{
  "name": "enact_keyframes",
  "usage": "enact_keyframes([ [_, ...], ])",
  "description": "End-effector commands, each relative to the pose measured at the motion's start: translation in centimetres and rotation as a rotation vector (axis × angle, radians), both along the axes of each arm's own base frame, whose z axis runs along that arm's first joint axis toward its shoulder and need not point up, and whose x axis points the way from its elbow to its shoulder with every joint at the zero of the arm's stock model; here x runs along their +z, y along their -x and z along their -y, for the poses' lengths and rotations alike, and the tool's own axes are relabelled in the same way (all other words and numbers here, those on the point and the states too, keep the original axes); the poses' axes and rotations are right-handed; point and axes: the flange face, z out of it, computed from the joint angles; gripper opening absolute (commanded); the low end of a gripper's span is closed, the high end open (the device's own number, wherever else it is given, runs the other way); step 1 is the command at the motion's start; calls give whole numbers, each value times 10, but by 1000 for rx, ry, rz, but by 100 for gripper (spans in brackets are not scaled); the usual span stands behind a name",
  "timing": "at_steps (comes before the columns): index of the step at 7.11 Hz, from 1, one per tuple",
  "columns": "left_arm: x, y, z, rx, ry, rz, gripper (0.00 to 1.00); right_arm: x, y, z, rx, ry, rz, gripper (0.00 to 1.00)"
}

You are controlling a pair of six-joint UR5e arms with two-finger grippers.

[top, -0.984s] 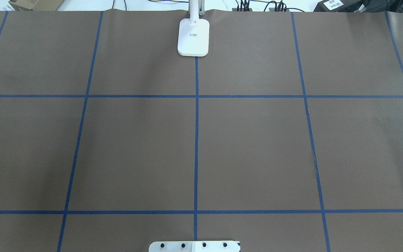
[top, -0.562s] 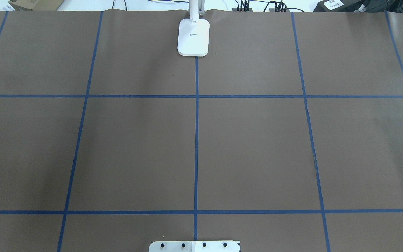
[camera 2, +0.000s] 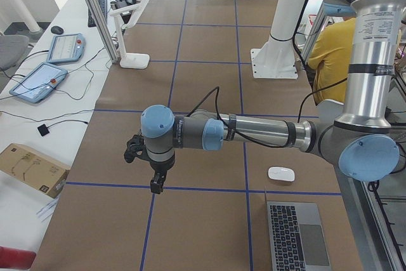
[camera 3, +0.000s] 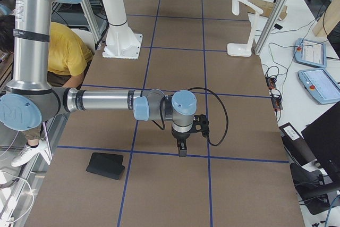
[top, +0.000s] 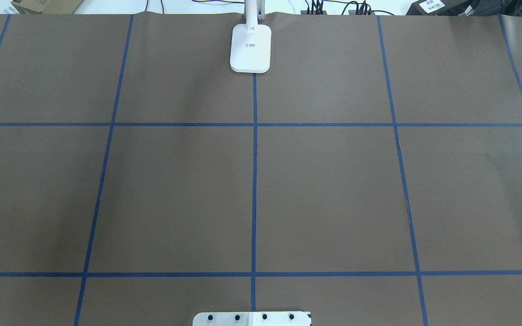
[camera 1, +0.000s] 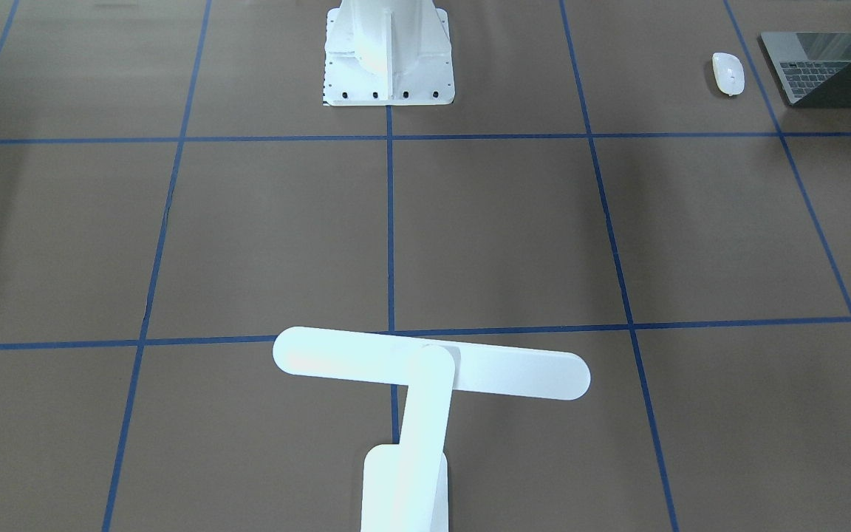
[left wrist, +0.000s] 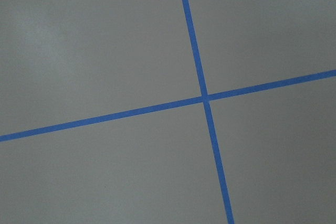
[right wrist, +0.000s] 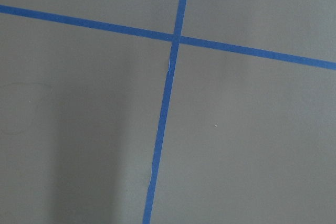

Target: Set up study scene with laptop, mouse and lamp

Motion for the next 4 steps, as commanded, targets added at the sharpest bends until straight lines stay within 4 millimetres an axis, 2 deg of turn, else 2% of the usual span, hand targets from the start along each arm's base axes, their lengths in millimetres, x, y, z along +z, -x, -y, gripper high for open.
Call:
enact_keyframes([
  [1,8,29,-15,-64,31,-7,100,0,0,0,-1,-1,0,100],
  [2,20,55,-32,-124,89,-15,100,0,0,-1,0,1,0,100],
  [3,37,71,-55,-174,165,-32,100,0,0,0,0,0,0,100],
  [4,50,74,-73,-284,279,-50,100,0,1,0,-3,-1,2,100],
])
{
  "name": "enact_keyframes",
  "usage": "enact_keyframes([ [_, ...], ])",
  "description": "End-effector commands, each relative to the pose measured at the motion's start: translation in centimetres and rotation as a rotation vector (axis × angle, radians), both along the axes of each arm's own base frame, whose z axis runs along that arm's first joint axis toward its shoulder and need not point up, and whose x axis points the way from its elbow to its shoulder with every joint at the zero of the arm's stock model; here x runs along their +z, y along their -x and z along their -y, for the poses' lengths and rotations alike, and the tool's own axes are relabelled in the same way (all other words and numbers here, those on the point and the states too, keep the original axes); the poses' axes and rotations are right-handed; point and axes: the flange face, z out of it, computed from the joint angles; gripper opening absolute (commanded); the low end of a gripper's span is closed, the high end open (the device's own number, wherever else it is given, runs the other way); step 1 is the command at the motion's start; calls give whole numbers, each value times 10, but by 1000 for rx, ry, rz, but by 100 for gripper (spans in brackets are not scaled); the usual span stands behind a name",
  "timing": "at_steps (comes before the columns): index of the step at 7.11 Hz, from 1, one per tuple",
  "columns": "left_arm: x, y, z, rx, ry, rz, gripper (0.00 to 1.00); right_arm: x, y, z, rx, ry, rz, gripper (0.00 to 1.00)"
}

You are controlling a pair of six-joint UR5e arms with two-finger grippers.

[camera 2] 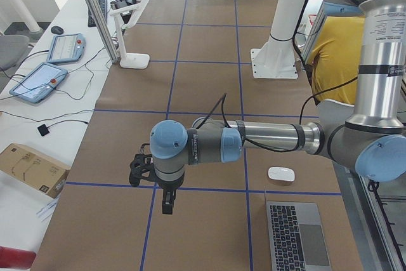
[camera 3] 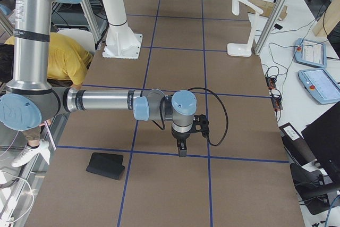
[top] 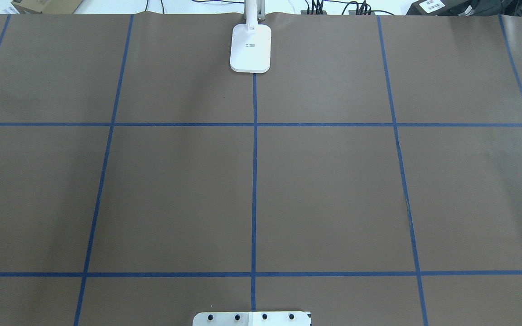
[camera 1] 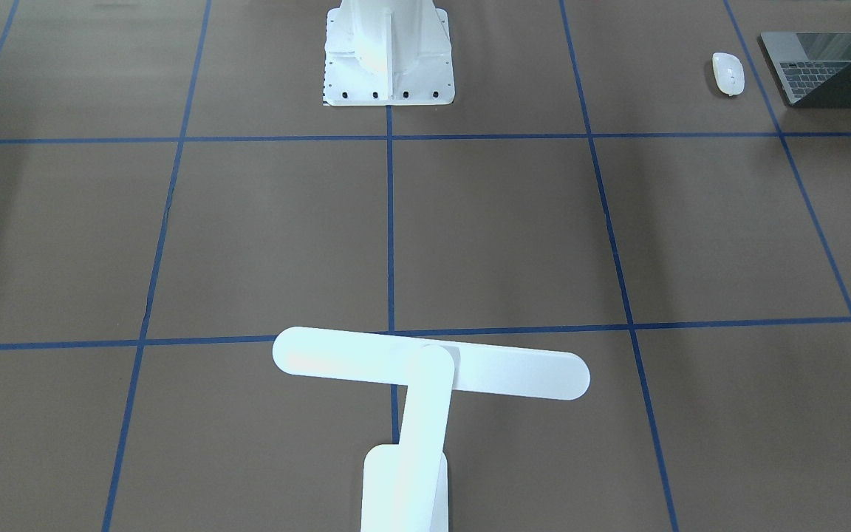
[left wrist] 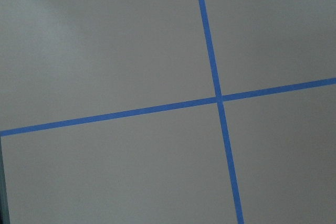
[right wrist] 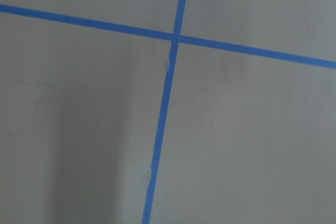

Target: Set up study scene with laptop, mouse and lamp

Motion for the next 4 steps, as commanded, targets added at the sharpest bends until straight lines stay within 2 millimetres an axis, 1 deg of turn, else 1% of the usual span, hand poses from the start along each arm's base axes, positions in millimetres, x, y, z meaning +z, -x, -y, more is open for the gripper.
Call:
enact_keyframes([
  [1,30,15,-45,-213,221,-55,100,0,0,0,-1,0,0,100],
  [2,46,17,-70,-312,328,-76,100,0,0,1,-1,0,0,100],
  [3,64,18,-105,-384,412,-85,100,0,0,1,-1,0,0,100],
  [4,77,20,-148,-481,511,-105,100,0,1,1,-2,-1,1,100],
])
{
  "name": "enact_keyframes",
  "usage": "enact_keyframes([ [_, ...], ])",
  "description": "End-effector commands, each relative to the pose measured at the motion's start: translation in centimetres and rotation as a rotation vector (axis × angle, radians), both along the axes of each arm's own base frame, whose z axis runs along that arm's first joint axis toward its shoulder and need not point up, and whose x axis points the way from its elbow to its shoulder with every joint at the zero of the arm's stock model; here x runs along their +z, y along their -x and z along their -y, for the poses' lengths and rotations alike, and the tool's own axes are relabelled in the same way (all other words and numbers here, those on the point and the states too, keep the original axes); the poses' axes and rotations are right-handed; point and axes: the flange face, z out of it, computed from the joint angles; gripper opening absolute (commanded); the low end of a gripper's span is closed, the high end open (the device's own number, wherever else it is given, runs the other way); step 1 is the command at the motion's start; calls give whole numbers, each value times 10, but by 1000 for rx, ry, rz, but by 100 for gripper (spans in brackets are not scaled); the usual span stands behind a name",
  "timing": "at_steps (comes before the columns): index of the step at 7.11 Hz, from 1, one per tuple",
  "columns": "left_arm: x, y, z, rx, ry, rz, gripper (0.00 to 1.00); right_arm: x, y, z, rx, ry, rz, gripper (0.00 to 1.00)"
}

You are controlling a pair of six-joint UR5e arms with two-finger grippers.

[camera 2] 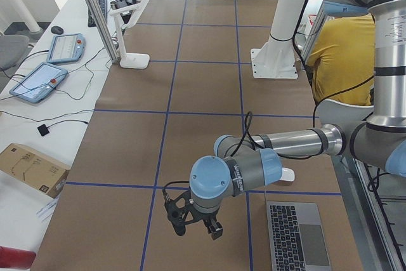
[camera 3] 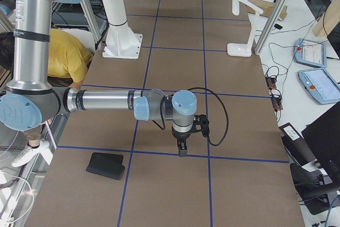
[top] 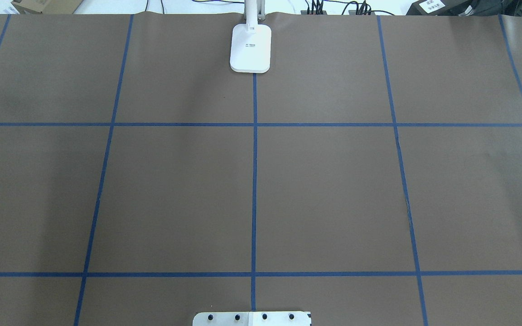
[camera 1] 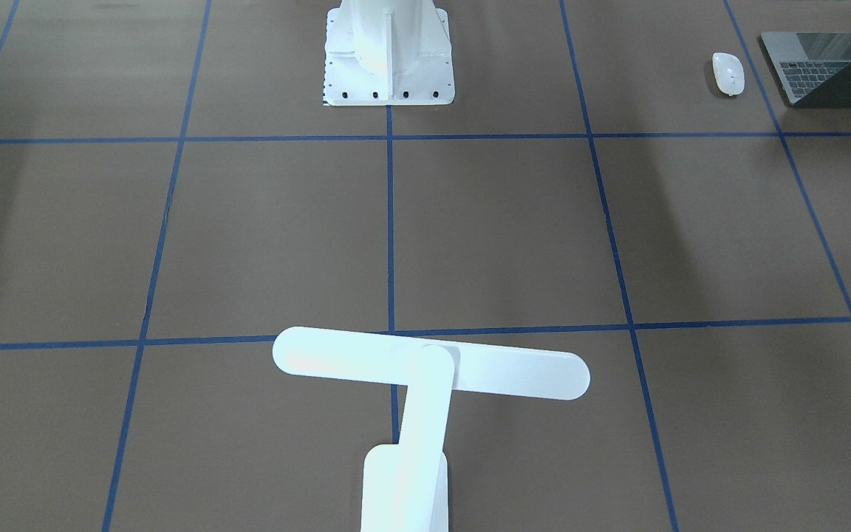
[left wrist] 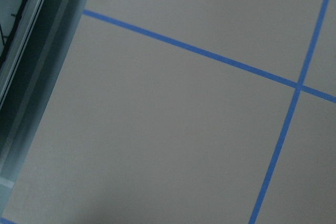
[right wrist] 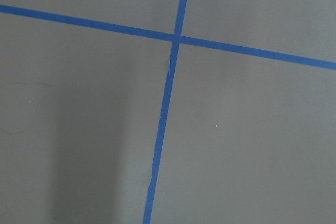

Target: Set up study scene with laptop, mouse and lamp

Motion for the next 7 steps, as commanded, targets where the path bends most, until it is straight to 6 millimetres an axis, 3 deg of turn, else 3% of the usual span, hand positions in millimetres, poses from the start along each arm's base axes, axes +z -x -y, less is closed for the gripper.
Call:
enact_keyframes([
  [1,28,0,-82,-177,217,-46,100,-1,0,0,-1,-4,1,100],
  [6,50,2,-144,-382,599,-113,95,-3,0,2,-1,-8,2,100],
  [7,53,1,-145,-391,613,-119,94,-4,0,3,0,-9,2,100],
])
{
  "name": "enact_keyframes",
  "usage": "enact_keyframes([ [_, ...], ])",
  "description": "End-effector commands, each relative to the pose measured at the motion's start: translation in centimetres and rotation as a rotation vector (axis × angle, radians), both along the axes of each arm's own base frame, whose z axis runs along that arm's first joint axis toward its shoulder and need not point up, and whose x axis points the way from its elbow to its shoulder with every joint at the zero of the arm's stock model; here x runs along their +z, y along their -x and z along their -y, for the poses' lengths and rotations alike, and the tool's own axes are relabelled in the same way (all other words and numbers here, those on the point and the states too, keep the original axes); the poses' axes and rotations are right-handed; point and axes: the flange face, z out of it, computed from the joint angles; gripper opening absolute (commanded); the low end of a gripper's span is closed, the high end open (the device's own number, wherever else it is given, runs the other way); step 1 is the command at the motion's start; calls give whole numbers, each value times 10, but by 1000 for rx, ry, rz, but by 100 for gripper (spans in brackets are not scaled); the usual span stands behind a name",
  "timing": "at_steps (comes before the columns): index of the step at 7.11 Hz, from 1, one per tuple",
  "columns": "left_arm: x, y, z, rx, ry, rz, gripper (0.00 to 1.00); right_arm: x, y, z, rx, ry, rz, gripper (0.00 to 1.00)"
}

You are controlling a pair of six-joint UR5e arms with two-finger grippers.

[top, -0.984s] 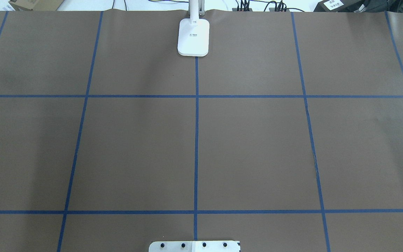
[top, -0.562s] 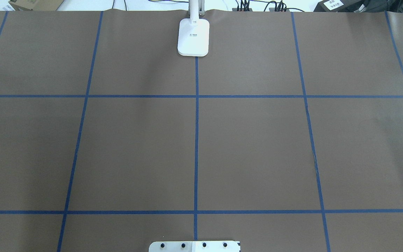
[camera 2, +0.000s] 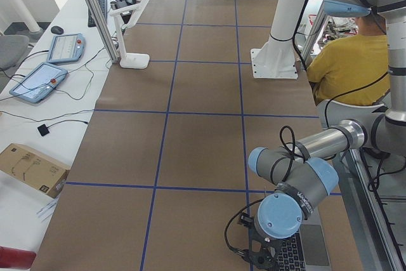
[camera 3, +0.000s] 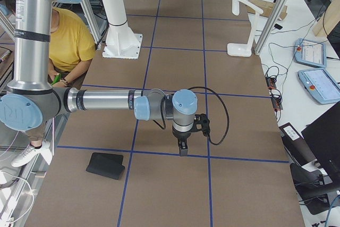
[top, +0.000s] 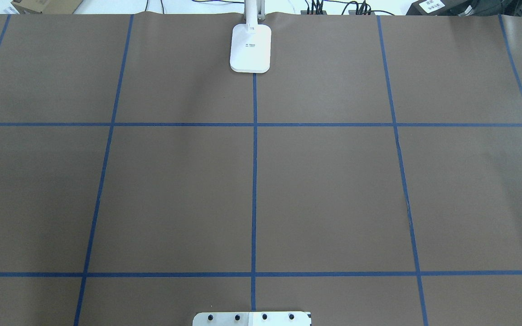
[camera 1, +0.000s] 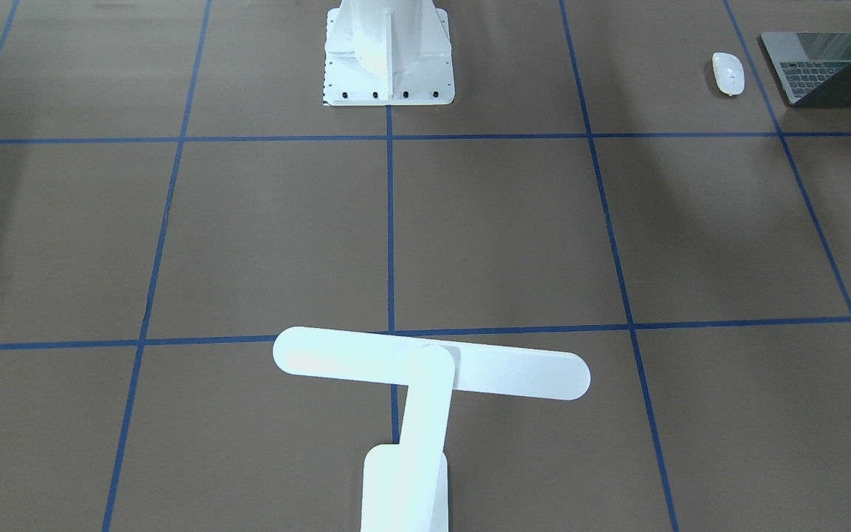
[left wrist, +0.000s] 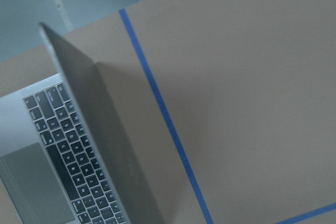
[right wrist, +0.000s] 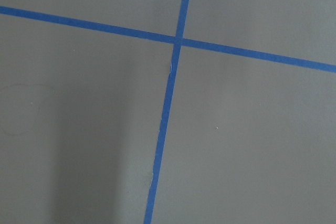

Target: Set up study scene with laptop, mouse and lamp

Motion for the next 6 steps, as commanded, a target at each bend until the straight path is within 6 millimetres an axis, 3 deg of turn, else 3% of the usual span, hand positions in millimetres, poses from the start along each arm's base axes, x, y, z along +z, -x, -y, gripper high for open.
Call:
enact_keyframes([
  [1,8,-2,-8,-48,67,-8,91,-1,0,1,1,-1,0,100],
  [4,36,-9,-19,-58,124,-39,81,-2,0,2,1,-4,-1,100],
  [6,40,-10,-20,-67,128,-55,27,-1,0,2,1,-1,-1,100],
])
